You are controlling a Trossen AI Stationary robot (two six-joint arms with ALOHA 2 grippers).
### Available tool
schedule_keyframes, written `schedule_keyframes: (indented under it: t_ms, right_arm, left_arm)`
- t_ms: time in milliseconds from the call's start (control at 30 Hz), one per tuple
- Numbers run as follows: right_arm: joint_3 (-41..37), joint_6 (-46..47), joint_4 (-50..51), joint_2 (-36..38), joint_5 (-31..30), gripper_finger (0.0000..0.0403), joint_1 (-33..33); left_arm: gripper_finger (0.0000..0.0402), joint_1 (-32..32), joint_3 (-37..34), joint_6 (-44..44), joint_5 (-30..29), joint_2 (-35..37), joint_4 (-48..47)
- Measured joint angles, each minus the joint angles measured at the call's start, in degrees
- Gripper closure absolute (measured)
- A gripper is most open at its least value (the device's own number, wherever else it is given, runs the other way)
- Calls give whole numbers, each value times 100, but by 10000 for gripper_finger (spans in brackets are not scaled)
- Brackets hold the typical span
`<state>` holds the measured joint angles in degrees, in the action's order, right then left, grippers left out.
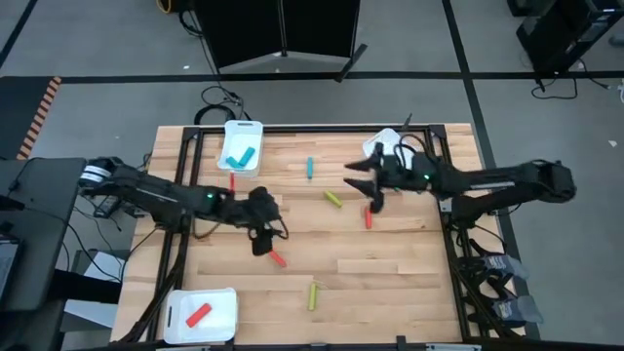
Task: Sort blocks
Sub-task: Put the bottom green block into the top right white bin
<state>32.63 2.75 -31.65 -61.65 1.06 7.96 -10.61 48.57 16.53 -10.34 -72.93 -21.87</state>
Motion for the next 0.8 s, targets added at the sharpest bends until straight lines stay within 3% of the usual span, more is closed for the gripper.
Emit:
schedule_keyframes:
  t_ms: [233,433,633,800]
  right_arm:
    - [-25,-88,1740,828,-1227,187,-1113]
    - [-25,-176,1859,931,-1928,177,-1822]
    - [-25,-221,1850,1043,-2134,177,-2204]
    - [-25,-315,1861,1124,-2343,178,-2516]
  left_arm:
    - [188,4,1188,-600,161,-1132,-709]
    - [188,-64,2155,-1380,404,-2118,-807]
    - [188,-160,3118,-1805,439,-3018,-1301]
    - [188,-224,3496,-2090,446,-3462,-1518]
